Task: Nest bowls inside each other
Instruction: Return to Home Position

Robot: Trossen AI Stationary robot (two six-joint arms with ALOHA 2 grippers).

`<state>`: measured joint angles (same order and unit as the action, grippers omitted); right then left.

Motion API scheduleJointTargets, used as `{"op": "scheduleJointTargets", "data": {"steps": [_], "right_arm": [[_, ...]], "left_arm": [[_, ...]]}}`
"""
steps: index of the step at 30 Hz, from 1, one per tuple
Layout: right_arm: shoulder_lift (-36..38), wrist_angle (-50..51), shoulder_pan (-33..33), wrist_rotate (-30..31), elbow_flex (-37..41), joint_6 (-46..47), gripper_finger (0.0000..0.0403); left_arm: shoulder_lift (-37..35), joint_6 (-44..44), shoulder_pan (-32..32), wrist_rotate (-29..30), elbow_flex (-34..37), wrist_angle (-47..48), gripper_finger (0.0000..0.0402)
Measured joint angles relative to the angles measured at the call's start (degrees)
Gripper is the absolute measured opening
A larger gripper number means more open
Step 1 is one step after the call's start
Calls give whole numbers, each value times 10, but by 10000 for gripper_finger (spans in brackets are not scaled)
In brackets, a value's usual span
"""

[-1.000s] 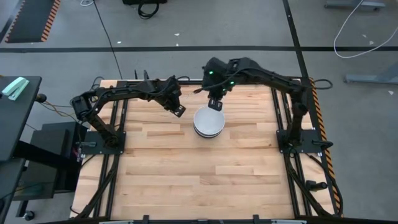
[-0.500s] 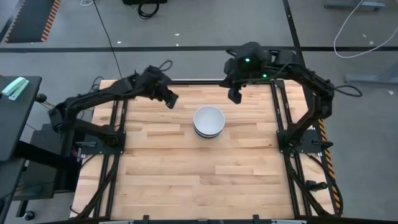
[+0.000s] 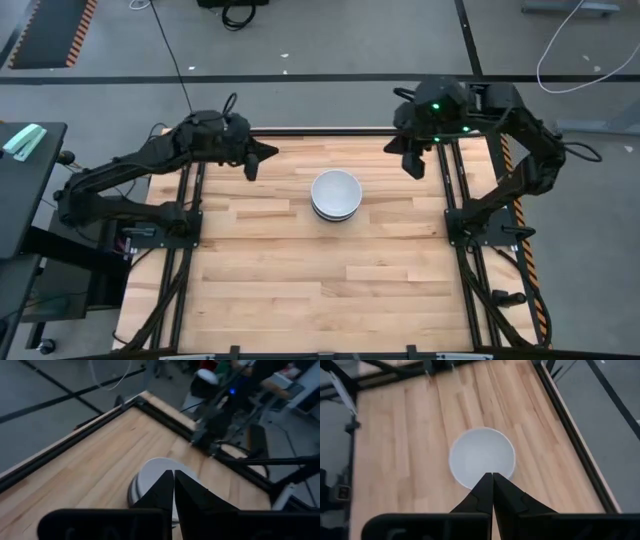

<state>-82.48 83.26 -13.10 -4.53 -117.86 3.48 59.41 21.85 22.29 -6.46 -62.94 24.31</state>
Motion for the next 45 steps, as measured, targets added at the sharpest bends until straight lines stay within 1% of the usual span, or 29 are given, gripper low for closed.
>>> {"op": "scheduleJointTargets", "data": {"steps": [4, 7, 10, 11, 16, 21, 25, 28, 30, 34, 40, 45], "right_arm": [[22, -18, 18, 0, 0, 29, 15], [36, -48, 33, 0, 0, 50, 15], [49, -66, 53, 2, 0, 65, 15], [53, -70, 61, 9, 0, 72, 15], [64, -104, 119, 84, 0, 121, 15], [64, -187, 195, 131, 3, 133, 15], [66, -255, 242, 164, 38, 135, 15], [78, -298, 265, 194, 89, 159, 15], [96, -340, 275, 210, 138, 174, 15], [148, -471, 285, 214, 256, 182, 15], [251, -708, 287, 209, 473, 178, 15], [337, -862, 287, 191, 637, 194, 15]], "left_arm": [[-24, -28, -15, 0, 0, 46, 18], [-47, -25, -21, -1, 0, 87, 23], [-77, -72, -38, -7, 1, 101, 28], [-89, -80, -46, -12, 0, 98, 30], [-161, -109, -73, -14, 0, 99, 36], [-231, -125, -96, -15, 2, 114, 33], [-296, -122, -108, -13, 34, 108, 26], [-347, -105, -113, -14, 80, 93, 23], [-380, -95, -113, -15, 112, 59, 24], [-432, -76, -113, -14, 155, 18, 31], [-461, -75, -113, -14, 182, 19, 36], [-465, -67, -113, -14, 206, 17, 27]]}}
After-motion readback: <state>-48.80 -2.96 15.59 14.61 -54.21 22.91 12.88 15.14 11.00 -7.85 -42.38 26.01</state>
